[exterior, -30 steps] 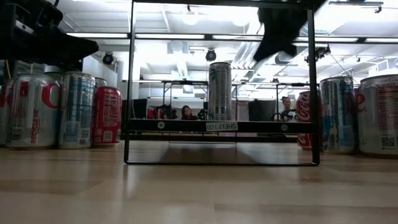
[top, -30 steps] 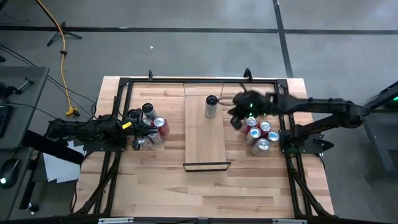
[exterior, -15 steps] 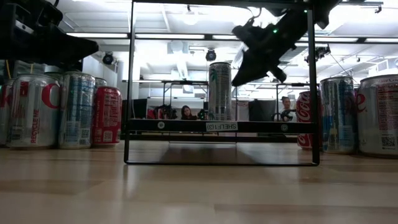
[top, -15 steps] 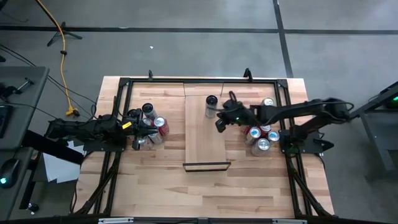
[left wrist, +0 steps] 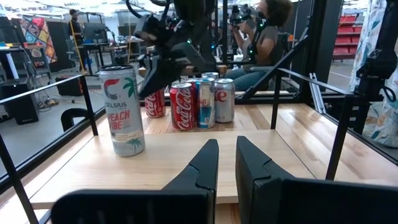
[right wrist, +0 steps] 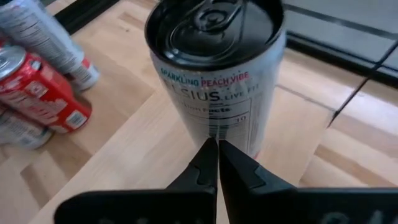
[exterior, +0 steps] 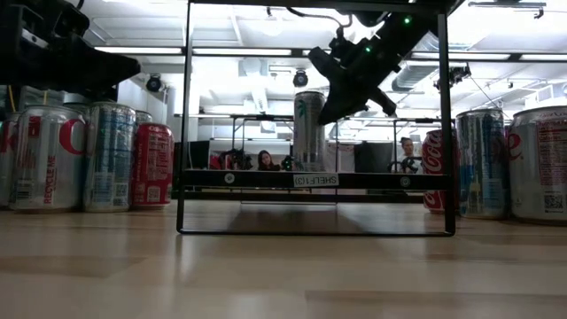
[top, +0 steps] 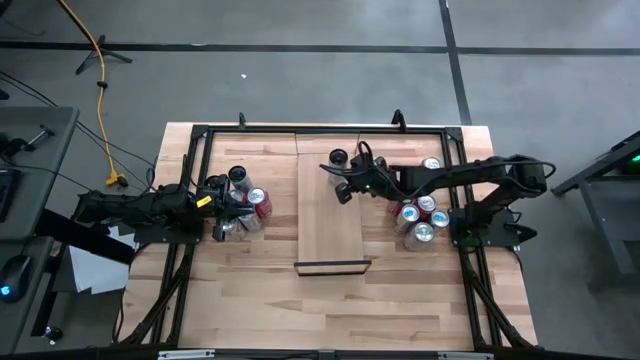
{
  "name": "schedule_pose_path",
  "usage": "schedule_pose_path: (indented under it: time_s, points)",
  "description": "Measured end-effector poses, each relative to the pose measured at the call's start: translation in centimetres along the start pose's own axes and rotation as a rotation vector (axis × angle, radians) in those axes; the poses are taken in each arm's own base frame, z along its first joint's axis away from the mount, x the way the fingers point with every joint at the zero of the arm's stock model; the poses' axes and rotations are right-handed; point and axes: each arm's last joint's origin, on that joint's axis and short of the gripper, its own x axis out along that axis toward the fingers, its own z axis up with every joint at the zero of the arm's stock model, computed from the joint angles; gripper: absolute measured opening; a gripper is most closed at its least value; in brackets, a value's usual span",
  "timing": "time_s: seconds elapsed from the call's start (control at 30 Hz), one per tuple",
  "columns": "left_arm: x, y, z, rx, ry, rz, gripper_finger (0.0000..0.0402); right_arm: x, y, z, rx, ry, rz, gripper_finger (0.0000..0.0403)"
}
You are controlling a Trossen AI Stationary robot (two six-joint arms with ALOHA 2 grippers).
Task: Place canned beverage on shelf
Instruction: Put the top right white/pink soda can on the shelf
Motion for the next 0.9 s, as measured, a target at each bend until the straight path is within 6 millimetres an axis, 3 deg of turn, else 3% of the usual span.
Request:
schedule_pose_path:
  time_s: [0.33,0.63,0.9]
  points:
    - [0.0,0.0,0.0,0.000,0.000,0.000,0.0005,0.3,-0.1,0.5,0.015,-0.025,0.021,0.0000]
    - [0.0,0.0,0.0,0.000,0.000,0.000,0.0005,2.7,0.1,0.0,0.010,-0.043,0.016,0.0000]
    - [0.0,0.0,0.0,0.000,0.000,0.000,0.0005,3.5,-0.8,0.4,-0.028,-0.043,-0.018,0.0000]
